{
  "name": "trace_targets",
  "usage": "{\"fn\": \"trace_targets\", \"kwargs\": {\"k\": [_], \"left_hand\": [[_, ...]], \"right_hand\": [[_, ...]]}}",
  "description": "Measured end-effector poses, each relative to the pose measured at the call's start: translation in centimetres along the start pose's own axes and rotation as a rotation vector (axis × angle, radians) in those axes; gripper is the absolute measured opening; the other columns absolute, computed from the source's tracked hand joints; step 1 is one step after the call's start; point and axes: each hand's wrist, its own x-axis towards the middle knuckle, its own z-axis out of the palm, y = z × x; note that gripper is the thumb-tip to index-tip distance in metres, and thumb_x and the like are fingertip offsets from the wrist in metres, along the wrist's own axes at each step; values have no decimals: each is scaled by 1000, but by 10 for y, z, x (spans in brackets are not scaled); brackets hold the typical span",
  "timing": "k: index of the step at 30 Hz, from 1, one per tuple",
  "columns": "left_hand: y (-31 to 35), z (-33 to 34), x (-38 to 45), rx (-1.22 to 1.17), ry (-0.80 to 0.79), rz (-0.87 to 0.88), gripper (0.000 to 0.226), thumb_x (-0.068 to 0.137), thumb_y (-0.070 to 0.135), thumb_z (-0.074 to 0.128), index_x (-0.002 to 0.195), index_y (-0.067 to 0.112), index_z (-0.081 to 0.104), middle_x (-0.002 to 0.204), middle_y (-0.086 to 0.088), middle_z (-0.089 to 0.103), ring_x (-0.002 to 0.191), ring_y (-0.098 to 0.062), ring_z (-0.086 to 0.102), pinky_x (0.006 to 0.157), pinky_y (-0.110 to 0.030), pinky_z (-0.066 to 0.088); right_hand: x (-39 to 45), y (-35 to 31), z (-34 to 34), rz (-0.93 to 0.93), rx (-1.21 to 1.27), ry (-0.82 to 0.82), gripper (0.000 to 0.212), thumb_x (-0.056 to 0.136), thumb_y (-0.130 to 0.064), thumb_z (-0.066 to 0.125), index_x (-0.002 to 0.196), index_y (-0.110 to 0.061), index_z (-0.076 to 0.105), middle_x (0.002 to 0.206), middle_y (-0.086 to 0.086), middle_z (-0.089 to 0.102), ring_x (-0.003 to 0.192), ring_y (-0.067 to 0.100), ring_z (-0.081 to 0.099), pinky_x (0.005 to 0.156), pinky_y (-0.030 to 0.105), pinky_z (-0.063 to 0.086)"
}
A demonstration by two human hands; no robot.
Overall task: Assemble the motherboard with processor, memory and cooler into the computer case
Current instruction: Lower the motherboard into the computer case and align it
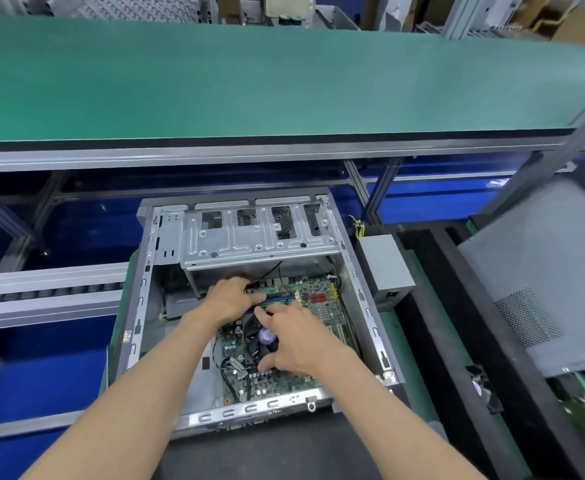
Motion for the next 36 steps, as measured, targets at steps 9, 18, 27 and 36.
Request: {"fn": "trace_targets", "kwargs": {"k": [9, 18, 27, 36], "left_hand": [[-1, 1, 8, 13, -18, -16, 61, 94, 53, 59, 140, 13, 54, 147, -12, 52, 137, -34, 41, 110, -39, 37], [-5, 2, 9, 20, -19, 0, 63, 94, 55, 57, 143, 16, 52, 149, -9, 50, 138, -31, 42, 112, -41, 37], [-4, -3, 6, -37, -49, -24, 68, 91, 57, 61, 145, 17, 50, 152, -10, 47, 141, -31, 38, 111, -38, 35], [-7, -24, -9, -40, -81, -30, 59, 85, 22, 59, 144, 20, 49, 141, -12, 54, 104, -19, 56, 77, -23, 49]], "right_hand": [[1, 0, 2, 24, 12, 12, 108, 75, -59, 81, 159, -15, 29, 148, 13, 49, 132, 41, 42, 104, 50, 46], [-1, -4, 1, 31, -49, 8, 108, 76, -62, 79, 158, -12, 30, 146, 16, 51, 128, 42, 45, 102, 50, 46], [-2, -3, -6, 38, 39, -4, 110, 75, -60, 81, 160, -16, 26, 154, 10, 45, 137, 37, 40, 111, 48, 41], [-1, -1, -6, 32, 82, 7, 111, 71, -60, 83, 159, -19, 29, 156, 7, 45, 140, 33, 42, 111, 45, 42]]}}
